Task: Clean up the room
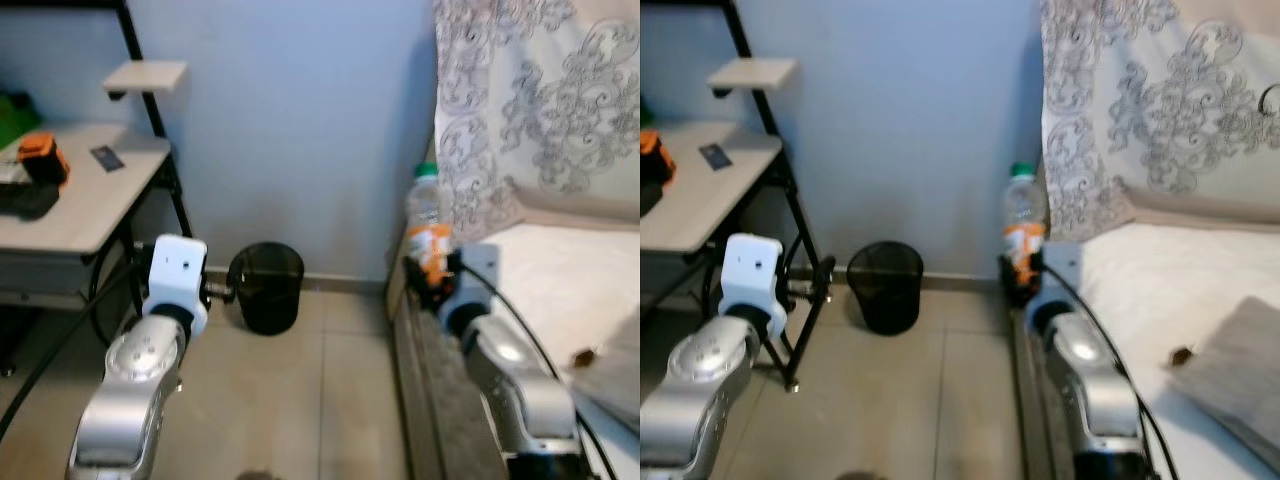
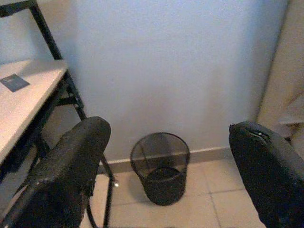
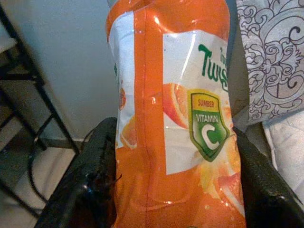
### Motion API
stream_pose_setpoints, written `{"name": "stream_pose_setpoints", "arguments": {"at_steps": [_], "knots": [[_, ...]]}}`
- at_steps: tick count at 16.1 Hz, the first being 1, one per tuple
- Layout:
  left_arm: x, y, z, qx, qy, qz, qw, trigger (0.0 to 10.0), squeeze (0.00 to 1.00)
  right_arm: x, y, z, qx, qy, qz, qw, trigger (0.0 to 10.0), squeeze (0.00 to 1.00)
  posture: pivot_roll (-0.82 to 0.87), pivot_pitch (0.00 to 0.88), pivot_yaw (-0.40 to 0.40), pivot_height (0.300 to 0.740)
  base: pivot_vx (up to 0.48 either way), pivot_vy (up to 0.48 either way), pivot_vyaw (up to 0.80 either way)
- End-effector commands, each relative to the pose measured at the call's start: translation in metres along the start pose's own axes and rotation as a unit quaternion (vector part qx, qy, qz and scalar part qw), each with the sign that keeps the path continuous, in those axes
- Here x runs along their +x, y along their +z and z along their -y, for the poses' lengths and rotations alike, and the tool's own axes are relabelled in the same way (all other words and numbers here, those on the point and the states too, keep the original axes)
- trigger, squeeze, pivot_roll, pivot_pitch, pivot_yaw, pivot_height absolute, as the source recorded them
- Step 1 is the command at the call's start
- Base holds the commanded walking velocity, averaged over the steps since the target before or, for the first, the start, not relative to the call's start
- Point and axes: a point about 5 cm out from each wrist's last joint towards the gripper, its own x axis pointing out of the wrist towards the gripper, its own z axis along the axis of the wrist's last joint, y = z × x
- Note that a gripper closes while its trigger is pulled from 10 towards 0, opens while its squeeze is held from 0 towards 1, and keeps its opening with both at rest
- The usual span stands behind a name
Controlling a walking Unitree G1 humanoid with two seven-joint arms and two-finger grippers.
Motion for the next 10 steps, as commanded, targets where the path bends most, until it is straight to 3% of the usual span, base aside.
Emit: {"name": "stream_pose_setpoints", "arguments": {"at_steps": [1,9,10], "knots": [[0.0001,-0.0017,0.0003,-0.003,-0.003,-0.005,1.0,10.0,0.0,0.0016,0.0049,-0.006,-0.002,0.011,0.009,1.0,10.0,0.0,0.02,0.0,-0.033,0.74,0.315,0.0,0.0],[-0.0003,-0.0043,-0.0014,0.006,-0.002,-0.01,1.0,10.0,0.0,0.0023,0.0046,-0.0028,0.003,0.012,0.001,1.0,10.0,0.0,0.02,0.0,-0.033,0.74,0.328,0.0,0.0],[-0.0002,-0.0041,-0.0019,0.007,-0.001,-0.01,1.0,10.0,0.0,0.0017,0.0046,-0.0018,-0.005,0.015,-0.001,1.0,10.0,0.0,0.02,0.0,-0.033,0.74,0.315,0.0,0.8]]}}
